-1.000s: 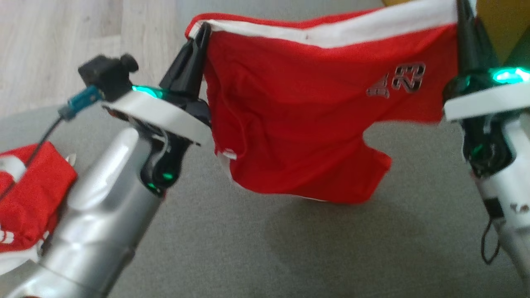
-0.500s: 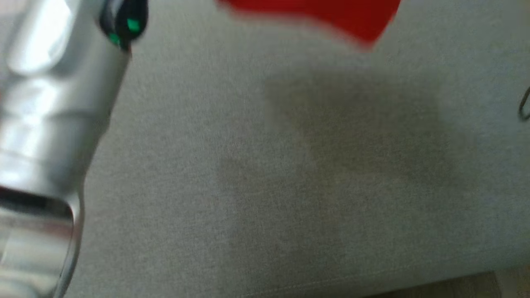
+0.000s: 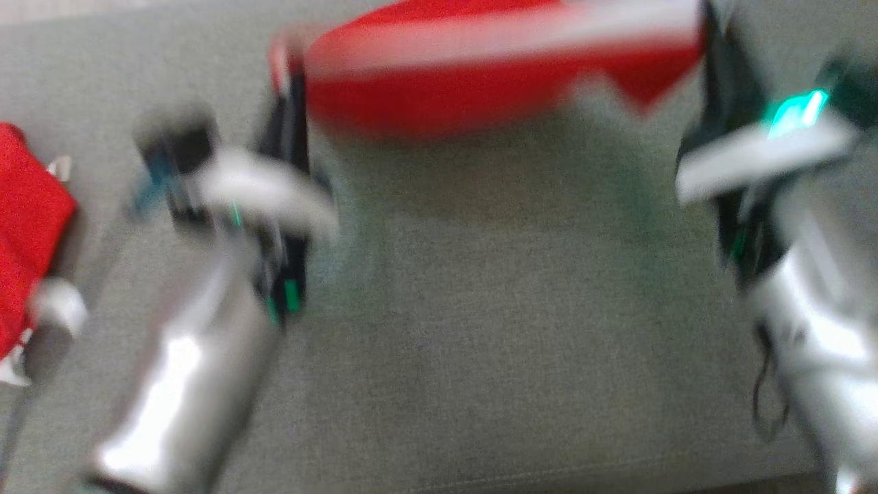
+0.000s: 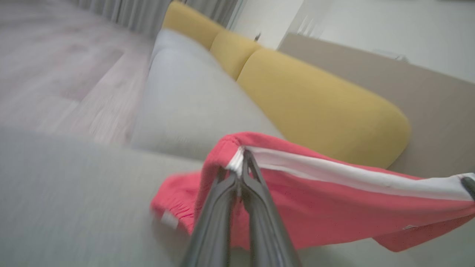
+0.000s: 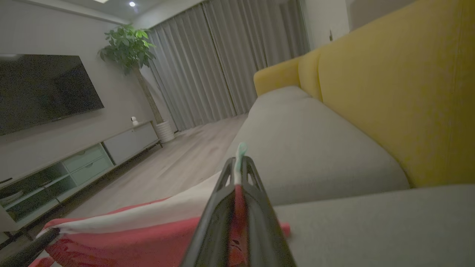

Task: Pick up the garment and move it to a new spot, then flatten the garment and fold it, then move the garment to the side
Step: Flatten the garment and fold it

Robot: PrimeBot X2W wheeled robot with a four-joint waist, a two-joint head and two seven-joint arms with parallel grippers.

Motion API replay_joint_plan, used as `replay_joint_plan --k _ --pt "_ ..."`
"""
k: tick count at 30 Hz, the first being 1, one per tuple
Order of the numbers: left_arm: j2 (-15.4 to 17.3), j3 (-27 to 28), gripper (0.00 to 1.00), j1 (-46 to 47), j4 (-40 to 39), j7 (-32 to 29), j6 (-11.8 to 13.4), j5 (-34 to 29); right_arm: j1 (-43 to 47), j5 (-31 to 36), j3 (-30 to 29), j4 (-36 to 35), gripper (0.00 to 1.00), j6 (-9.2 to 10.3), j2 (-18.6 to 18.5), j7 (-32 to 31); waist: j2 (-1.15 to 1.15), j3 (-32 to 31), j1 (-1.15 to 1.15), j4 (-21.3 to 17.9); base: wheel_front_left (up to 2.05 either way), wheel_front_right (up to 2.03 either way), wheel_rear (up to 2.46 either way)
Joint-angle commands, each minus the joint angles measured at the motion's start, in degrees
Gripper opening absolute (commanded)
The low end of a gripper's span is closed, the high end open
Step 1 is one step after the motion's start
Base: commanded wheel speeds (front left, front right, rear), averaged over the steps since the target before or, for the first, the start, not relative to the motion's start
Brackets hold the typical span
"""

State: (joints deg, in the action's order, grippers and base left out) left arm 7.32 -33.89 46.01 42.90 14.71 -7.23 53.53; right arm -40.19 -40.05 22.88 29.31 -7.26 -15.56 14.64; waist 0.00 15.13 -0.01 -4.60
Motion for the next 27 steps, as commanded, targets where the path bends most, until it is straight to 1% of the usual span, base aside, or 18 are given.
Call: replay_joint_plan --k 1,4,7,12,15,22,25,27 --pt "1.67 0.78 0.00 -0.62 -1.24 0.28 -0.24 0.71 1.10 -0.90 0.63 -2.56 0.00 -0.23 -0.34 0.35 0.00 -1.71 0.01 0.47 0.00 0.00 0.00" --pt "1.19 -0.64 0.00 -9.84 -1.03 0.28 -0.24 2.59 8.71 -2.58 1.87 -4.15 0.00 -0.23 0.14 0.35 0.00 -4.12 0.01 0.81 0.00 0.00 0.00" --pt "0.38 -1.41 0.00 -16.78 -1.31 0.28 -0.24 3.10 14.70 -3.84 1.85 -5.39 0.00 -0.23 0.99 0.35 0.00 -6.85 0.01 1.41 0.00 0.00 0.00" --pt "-1.03 0.37 0.00 -25.49 -2.45 0.29 -0.25 3.91 23.04 -5.91 0.62 -6.67 0.00 -0.23 3.08 0.35 0.00 -12.07 0.01 2.13 0.00 0.00 0.00" --pt "-1.33 0.68 0.00 -29.96 -3.64 0.29 -0.25 3.10 27.08 -5.38 1.31 -7.57 0.00 -0.23 3.13 0.36 0.00 -14.75 0.01 2.34 0.00 0.00 0.00" --pt "-0.67 -1.68 0.00 -36.50 -6.72 0.29 -0.25 0.57 35.69 -5.47 0.31 -10.07 0.00 -0.23 2.35 0.36 0.00 -18.53 0.01 2.15 0.00 0.00 0.00" --pt "-0.53 -2.45 0.00 -37.06 -8.07 0.29 -0.25 -0.09 36.35 -5.41 -0.05 -10.80 0.00 -0.23 1.36 0.36 0.00 -18.77 0.01 1.83 0.00 0.00 0.00" --pt "-0.65 -2.82 0.00 -36.40 -9.39 0.29 -0.25 -0.23 35.19 -5.16 -0.59 -10.85 0.00 -0.23 0.86 0.36 0.00 -18.37 0.01 1.83 0.00 0.00 0.00"
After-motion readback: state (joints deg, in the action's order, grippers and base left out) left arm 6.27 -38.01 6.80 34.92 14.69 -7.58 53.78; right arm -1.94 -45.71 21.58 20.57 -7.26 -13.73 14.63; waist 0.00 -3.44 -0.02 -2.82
